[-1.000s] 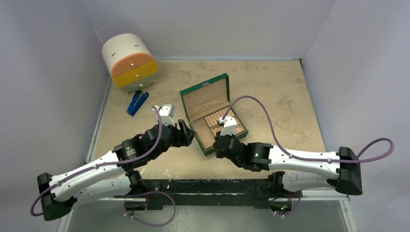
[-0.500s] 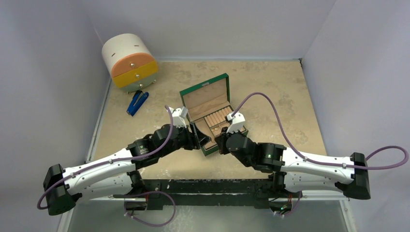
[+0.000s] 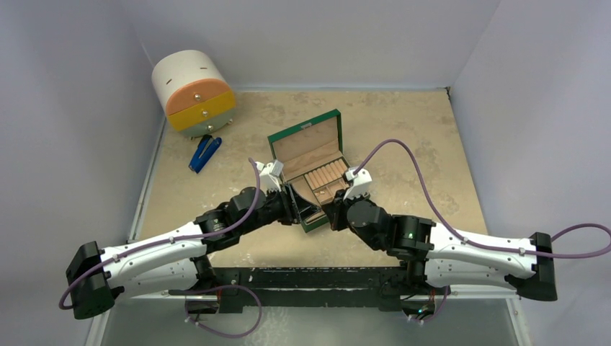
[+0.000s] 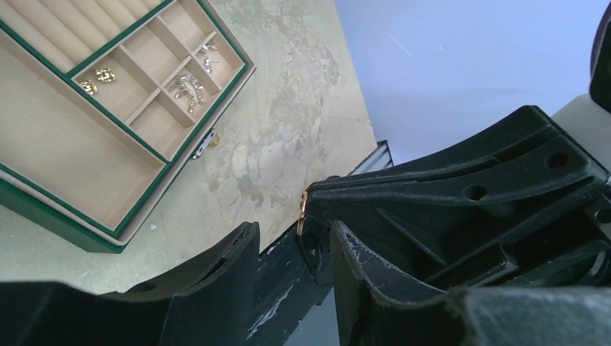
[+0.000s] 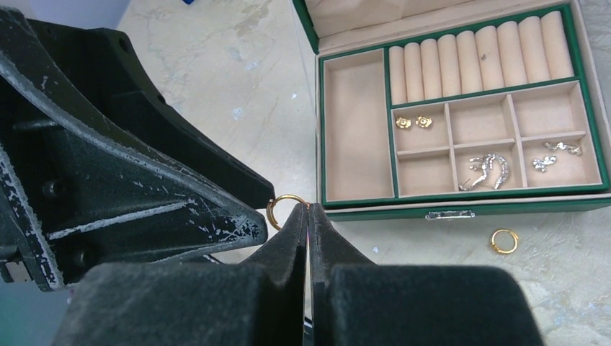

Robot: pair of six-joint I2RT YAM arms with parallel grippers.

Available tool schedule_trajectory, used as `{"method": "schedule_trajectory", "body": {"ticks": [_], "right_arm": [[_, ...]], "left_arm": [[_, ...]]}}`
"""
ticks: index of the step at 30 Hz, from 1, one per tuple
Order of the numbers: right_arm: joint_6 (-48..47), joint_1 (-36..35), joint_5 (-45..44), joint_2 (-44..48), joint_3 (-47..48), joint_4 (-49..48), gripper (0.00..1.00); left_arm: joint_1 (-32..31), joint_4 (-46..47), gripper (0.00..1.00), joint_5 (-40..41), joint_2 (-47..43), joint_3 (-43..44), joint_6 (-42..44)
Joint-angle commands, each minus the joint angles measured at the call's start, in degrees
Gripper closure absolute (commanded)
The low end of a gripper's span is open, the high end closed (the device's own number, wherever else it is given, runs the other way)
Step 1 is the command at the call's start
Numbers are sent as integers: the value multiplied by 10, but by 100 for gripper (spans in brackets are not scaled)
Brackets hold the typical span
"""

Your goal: Organize the mixed jewelry

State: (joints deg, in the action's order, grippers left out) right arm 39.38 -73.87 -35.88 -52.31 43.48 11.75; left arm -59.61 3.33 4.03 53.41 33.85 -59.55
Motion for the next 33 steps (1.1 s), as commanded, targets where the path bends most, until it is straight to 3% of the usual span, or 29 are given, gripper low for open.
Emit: {"method": "schedule_trajectory", "body": {"ticks": [1,11,28,33], "right_arm": [[-10,-3,9,12,-7,-32,100],[-4,-3,12,27,-14,-33,100],[-12,-3,34,27,-21,-57,100],[-10,-3,34,28,-22,-55,100]], "left_arm": [[3,56,62,-15,2,-6,-15],[2,60,76,-18,2,-8,-19],[3,75,86,-27,13,-6,-20],[3,76,98,-28,14,-6,-20]]}}
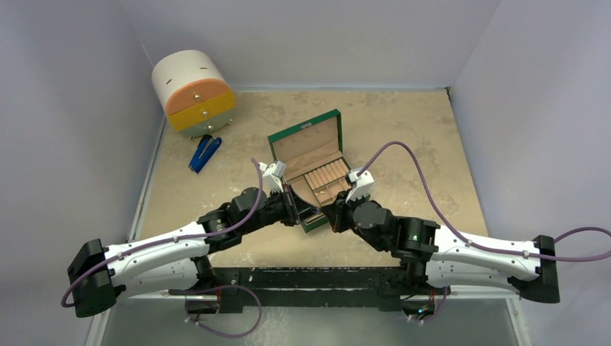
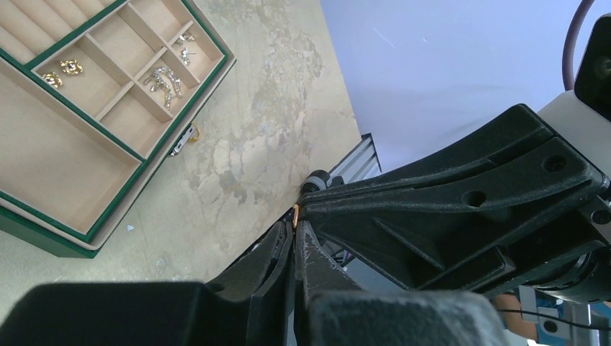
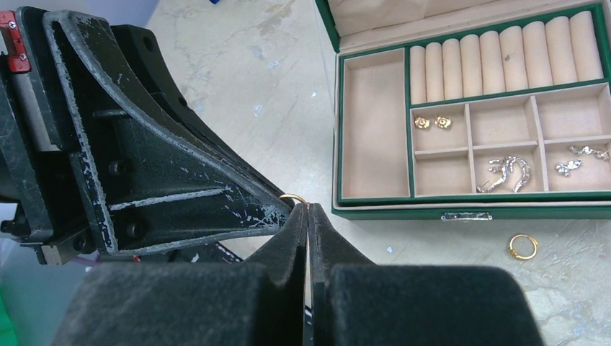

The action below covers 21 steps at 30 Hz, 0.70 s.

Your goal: Organize the mixed jewelry

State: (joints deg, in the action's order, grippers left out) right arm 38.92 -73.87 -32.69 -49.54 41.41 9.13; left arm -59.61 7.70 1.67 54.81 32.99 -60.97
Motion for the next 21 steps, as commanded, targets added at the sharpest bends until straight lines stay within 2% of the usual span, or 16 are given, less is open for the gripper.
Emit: {"method": "schedule_trajectory", "body": {"ticks": [1,11,21], "right_arm": [[-4,-3,2,1,-2,-27,100],[0,-3,30,27,-16,-32,99],[-42,-2,61,80,-19,-40,77]], "left_arm": [[3,32,100,-4,0,4,-6],[3,31,100,-3,-1,3,2],[3,16,100,-5,-46,-13,55]]}}
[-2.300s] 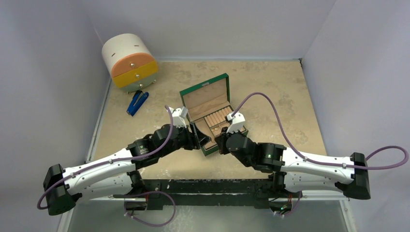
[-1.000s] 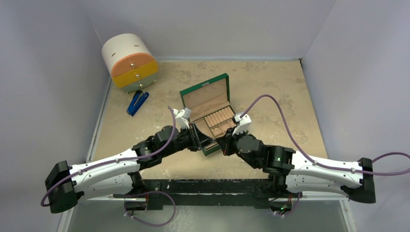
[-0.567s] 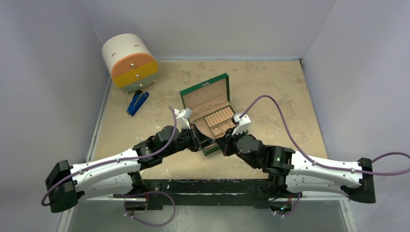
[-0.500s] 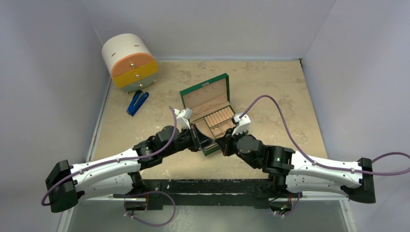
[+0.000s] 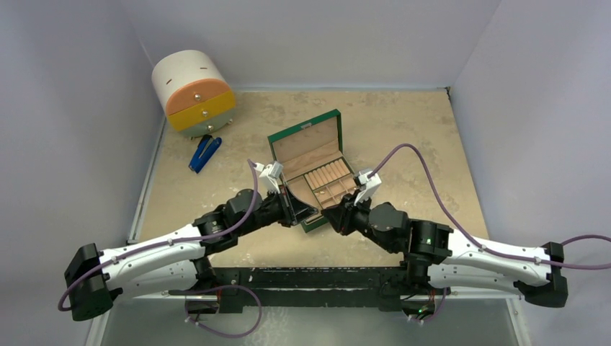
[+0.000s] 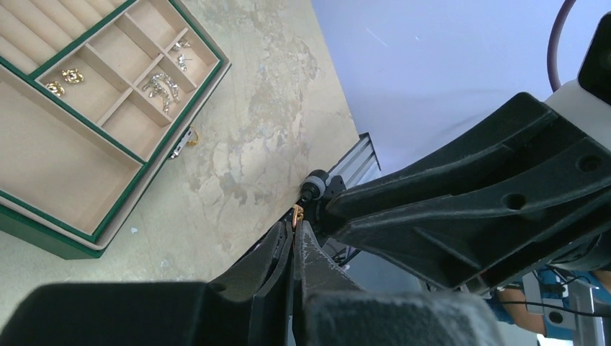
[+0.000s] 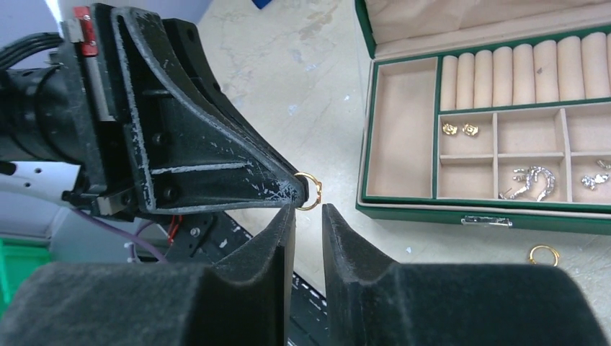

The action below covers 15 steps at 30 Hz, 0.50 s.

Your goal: Organize the mixed jewelry

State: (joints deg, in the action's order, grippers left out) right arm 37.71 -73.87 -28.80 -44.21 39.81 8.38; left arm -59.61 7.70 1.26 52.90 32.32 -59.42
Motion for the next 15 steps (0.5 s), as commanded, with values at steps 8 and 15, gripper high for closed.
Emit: {"method": "schedule_trajectory", "body": {"ticks": [8,15], "right_arm": [[-82,-1,92,72,-9,-69,65],[-113,2,189,51,8,-110,63]], "left_arm": [[5,-18,100,-53,-85,-1,109],[5,-52,100,-116,-126,25,155]]}}
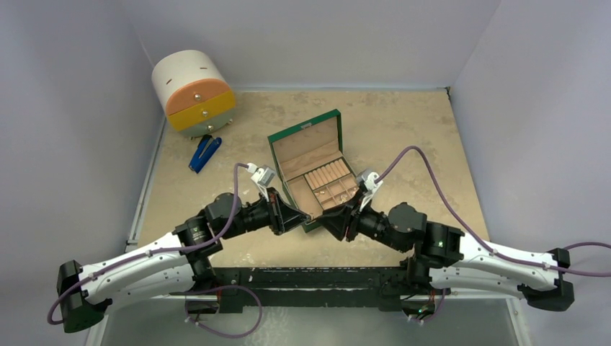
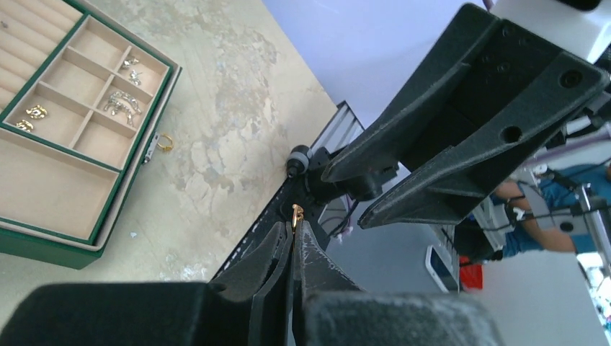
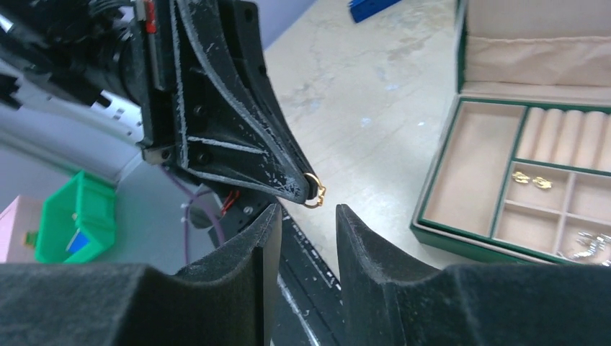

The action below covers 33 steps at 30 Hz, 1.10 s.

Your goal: Organize the mixed jewelry

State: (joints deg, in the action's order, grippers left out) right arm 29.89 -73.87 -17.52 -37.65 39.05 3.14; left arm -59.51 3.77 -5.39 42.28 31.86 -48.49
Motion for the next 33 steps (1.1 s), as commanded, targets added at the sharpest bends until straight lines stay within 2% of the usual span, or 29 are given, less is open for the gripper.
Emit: {"method": "schedule_trajectory", "body": {"ticks": [1,5,17,33], "right_arm": [[-39,3,94,-18,18,-66,63],[-53,8,160,-34,32,-86,63],[-31,37,281,-32,18,-159,62],[2,51,332,-49,2,-201,67]], "left_arm": [[4,-18,100,-59,-25,35,50],[3,-36,100,-93,-42,52,67],[4,-65,100,-178,-78,62,69],[4,-63,100,-177,-118,62,57]]}}
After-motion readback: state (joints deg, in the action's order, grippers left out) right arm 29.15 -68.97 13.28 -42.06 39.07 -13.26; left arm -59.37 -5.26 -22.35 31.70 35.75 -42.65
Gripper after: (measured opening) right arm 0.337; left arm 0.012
